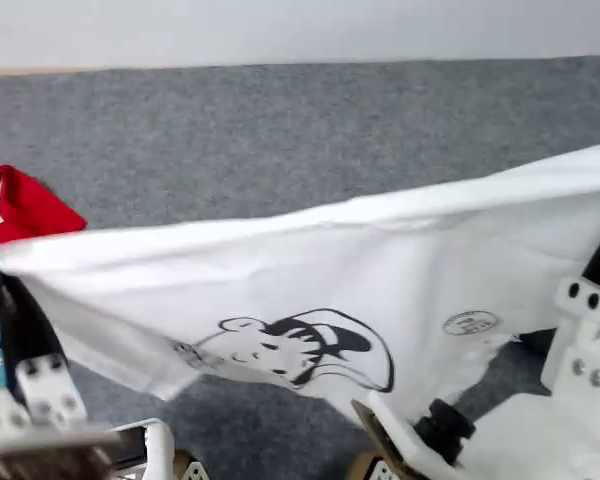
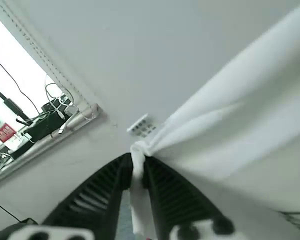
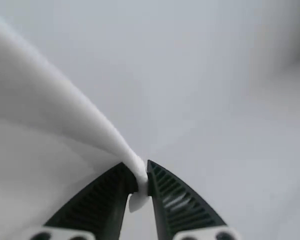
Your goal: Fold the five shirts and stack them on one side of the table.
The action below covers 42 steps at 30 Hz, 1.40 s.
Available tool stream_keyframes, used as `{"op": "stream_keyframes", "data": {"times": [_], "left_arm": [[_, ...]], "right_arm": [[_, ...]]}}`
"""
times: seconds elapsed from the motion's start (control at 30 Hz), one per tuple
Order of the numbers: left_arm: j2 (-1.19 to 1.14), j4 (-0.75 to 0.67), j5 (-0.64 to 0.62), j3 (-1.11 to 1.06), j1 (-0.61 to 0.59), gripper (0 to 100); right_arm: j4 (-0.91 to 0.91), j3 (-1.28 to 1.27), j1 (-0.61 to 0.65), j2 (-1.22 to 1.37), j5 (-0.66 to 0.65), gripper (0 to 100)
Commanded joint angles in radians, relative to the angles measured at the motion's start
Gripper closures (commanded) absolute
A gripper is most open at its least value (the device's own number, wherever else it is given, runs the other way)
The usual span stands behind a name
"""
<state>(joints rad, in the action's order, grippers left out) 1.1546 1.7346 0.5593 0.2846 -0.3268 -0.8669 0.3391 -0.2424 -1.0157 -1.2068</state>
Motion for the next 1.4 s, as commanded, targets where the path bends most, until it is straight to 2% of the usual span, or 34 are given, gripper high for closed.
{"op": "stream_keyframes", "data": {"times": [0.0,0.23,0.5,0.67,0.8,1.0,1.2,1.37], "left_arm": [[0.069,0.012,0.068,-0.064,-0.006,99],[0.012,-0.006,0.066,-0.068,-0.006,99],[-0.011,-0.161,0.064,-0.061,-0.008,99],[-0.012,-0.132,0.041,-0.042,-0.008,99],[-0.021,-0.068,0.02,-0.054,-0.003,99],[-0.021,-0.089,0.023,-0.285,-0.003,99],[-0.021,-0.347,0.023,-0.625,0.0,99],[-0.023,-0.692,0.023,-0.969,0.018,99]], "right_arm": [[0.024,0.011,-0.018,0.028,-0.028,98.7],[-0.054,-0.017,-0.013,0.035,-0.023,98.7],[-0.065,-0.012,-0.013,0.022,-0.021,98.7],[-0.071,0.014,-0.016,0.024,0.015,98.7],[-0.197,0.0,-0.012,0.035,0.048,98.7],[-0.254,-0.19,0.084,0.033,0.066,98.7],[-0.151,-0.52,0.145,0.033,0.066,98.7],[0.14,-0.855,0.188,0.036,0.066,98.7]]}}
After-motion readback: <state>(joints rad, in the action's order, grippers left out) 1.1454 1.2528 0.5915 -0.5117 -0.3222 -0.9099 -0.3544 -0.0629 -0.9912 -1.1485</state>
